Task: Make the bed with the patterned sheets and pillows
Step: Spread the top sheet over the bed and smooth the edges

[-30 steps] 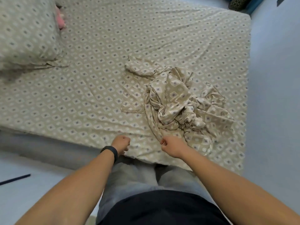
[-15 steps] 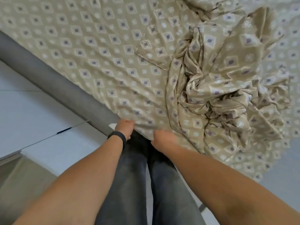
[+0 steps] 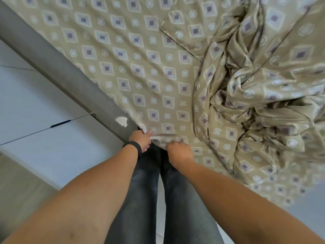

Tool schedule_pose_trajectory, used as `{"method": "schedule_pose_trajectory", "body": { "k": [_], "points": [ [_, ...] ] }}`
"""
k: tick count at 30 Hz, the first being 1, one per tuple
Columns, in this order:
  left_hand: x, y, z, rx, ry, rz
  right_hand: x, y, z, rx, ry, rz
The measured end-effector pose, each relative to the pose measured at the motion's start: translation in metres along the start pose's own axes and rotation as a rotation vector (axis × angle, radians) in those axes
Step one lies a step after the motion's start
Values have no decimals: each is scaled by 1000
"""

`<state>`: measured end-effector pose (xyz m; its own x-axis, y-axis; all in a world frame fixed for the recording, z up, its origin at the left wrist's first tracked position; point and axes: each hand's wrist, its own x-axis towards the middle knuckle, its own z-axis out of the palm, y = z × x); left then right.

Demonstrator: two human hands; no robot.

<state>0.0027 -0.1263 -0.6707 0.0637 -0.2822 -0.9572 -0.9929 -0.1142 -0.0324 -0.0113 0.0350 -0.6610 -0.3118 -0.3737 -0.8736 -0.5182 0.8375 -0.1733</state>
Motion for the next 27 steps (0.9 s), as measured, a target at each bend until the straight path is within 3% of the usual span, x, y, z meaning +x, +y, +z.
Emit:
{"method": "schedule_pose_trajectory", "body": {
  "k": [7,10,12,15,16,17,20,23,27],
  "points": [
    [23,1,1,238,26,75,14,14,-3,103,-134,-11],
    [14,8,-3,472,-4,107,9,19,-19,304,-157,43],
    [4,16,-5,772,56,171,-2,35,-38,442,94,71],
    [-21,31,5,1085,138,328,-29,81,-77,321,850,152],
    [-31,39,12,1125,121,362,-39,103,-91,232,1005,235],
    [-42,45,21,1137,112,399,-51,126,-105,161,1046,352],
    [-87,59,46,1105,104,481,-81,181,-134,180,855,544],
    [-145,59,63,976,20,559,-125,196,-137,489,740,548],
    [-285,56,58,696,-123,778,-265,160,-180,1109,930,495]
  ]
}}
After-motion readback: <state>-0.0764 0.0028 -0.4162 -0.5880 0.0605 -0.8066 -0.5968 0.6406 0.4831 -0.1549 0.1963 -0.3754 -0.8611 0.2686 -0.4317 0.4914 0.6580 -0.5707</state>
